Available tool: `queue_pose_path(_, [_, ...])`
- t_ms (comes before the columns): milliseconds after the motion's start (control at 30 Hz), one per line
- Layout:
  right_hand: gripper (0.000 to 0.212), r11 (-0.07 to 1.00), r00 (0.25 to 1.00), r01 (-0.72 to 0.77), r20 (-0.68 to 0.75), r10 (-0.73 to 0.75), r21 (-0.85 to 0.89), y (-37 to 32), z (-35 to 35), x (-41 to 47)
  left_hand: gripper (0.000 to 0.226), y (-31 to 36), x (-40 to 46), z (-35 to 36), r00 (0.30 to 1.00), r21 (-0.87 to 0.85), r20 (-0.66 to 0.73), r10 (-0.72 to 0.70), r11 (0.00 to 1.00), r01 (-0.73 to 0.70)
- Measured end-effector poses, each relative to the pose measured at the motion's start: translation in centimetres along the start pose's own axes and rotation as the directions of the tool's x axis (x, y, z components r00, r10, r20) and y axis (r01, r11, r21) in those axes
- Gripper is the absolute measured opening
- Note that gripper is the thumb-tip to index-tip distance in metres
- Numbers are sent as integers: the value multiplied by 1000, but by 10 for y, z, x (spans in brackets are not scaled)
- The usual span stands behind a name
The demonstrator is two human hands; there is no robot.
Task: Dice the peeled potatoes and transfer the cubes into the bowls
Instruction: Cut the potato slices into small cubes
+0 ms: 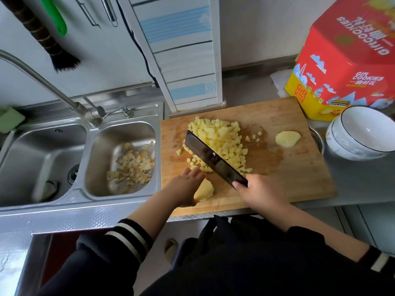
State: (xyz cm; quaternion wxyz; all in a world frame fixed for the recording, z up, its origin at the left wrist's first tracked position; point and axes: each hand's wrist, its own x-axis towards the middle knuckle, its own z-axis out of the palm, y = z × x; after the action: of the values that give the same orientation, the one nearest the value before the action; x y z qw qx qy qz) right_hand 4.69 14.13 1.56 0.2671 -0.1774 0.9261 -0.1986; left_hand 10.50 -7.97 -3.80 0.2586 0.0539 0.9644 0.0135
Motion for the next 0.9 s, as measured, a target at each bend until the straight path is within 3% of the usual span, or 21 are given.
queue_pose_path(167, [28, 999, 1000, 11, 16, -10, -43, 0, -2, 4, 86, 5, -12, 15, 966, -237, -35, -255, 941, 240])
queue_pose_path(267, [26, 996, 999, 35, 38, -32, -86, -2, -2, 6, 83, 19, -20, 28, 859, -437, 1, -512, 772, 461])
queue_pose_path(400, [28, 982, 995, 72, 85, -58, -175, -8, 0, 9, 77, 37, -28, 44, 718, -601, 10, -696, 569, 561])
queue_pose_path(600, [27, 952, 981, 117, 183, -66, -282, -28, 6, 26, 76, 42, -37, 52, 634, -698, 10, -773, 449, 558])
queue_pose_path(900, [32, 964, 971, 60, 240, 4, -260, -37, 10, 42, 74, 41, -40, 50, 639, -725, 14, -769, 433, 536])
